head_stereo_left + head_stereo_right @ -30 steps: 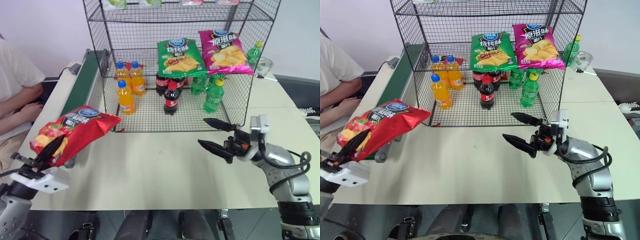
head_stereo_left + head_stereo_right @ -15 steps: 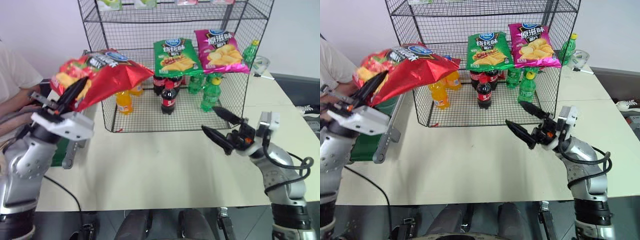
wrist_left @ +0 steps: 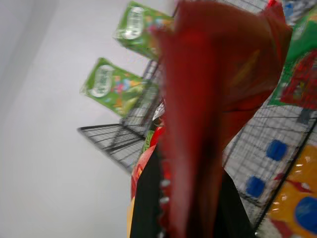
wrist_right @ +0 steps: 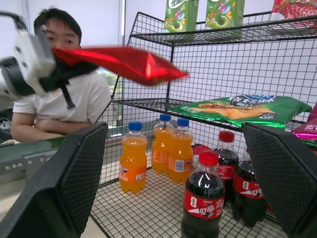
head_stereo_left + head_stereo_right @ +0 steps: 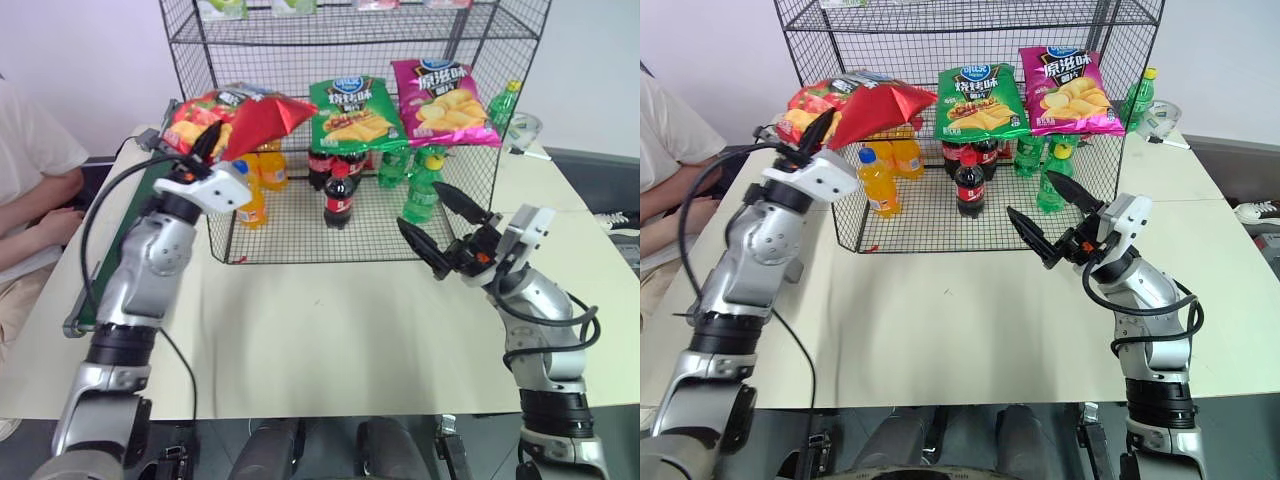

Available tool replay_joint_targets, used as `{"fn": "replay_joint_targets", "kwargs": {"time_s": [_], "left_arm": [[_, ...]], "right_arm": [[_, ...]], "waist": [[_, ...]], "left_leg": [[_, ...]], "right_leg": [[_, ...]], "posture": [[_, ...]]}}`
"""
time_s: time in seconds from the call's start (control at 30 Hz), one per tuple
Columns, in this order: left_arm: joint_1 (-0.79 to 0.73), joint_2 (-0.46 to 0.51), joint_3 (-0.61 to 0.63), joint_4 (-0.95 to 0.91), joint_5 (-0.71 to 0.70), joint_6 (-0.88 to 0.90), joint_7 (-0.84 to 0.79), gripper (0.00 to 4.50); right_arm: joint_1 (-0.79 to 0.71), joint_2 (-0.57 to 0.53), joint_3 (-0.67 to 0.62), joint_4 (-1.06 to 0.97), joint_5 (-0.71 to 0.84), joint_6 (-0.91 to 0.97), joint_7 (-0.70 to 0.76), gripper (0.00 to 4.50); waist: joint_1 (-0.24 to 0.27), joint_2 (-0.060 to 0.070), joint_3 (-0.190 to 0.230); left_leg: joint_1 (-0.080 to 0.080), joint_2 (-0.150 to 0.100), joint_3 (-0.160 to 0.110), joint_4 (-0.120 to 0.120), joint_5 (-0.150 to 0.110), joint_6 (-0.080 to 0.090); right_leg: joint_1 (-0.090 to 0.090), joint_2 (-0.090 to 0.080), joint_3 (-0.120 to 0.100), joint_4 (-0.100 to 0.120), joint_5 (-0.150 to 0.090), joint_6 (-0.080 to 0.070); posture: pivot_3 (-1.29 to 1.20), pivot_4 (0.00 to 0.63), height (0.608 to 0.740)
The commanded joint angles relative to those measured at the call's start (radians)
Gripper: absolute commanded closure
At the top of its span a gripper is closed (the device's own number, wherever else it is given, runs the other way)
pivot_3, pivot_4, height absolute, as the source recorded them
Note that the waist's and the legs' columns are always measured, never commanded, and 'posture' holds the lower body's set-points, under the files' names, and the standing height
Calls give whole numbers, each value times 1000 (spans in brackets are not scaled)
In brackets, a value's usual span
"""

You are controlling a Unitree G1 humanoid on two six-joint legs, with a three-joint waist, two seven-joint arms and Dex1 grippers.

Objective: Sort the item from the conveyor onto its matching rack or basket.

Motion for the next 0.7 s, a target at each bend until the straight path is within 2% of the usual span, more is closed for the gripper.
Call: {"fn": "replay_joint_targets", "kwargs": {"time_s": [0.03, 0.2, 0.3, 0.5, 0.7], "left_arm": [[-94, -24, -37, 94, 52, -3, 104, 4442], [-294, -130, -81, 366, 73, 34, 276, 4442], [-384, -149, -89, 493, 72, 43, 360, 4442], [-470, -188, -94, 657, 19, 17, 441, 4442], [-520, -228, -101, 770, 5, 45, 531, 4442]], "right_arm": [[-8, 5, 7, -17, -4, -21, -2, 0], [-4, 8, 18, -22, 0, -11, -10, 0], [0, 6, 20, -28, 2, -8, -13, 0], [5, -2, 16, -42, 6, 2, -21, 0], [10, -8, 15, -43, 3, 2, -22, 0]], "waist": [[-1, 0, 0], [3, 0, 0], [1, -2, 1], [-21, -2, 1], [-22, -3, 1]], "left_leg": [[0, 0, 0, 0, 0, 0], [0, 0, 0, 1, 0, 0], [-1, -1, -1, 3, 0, 0], [-1, -1, 1, 3, 2, -4], [-1, -1, 1, 4, 0, 0]], "right_leg": [[0, 0, 0, 0, 0, 0], [0, 1, 0, 2, 0, 0], [0, 1, -1, 2, 0, 1], [-1, 0, 0, 2, 0, 2], [-1, 0, 0, 2, 0, 2]], "posture": [[0, 150, 740], [0, 150, 740], [0, 150, 740], [0, 150, 740], [0, 150, 740]]}}
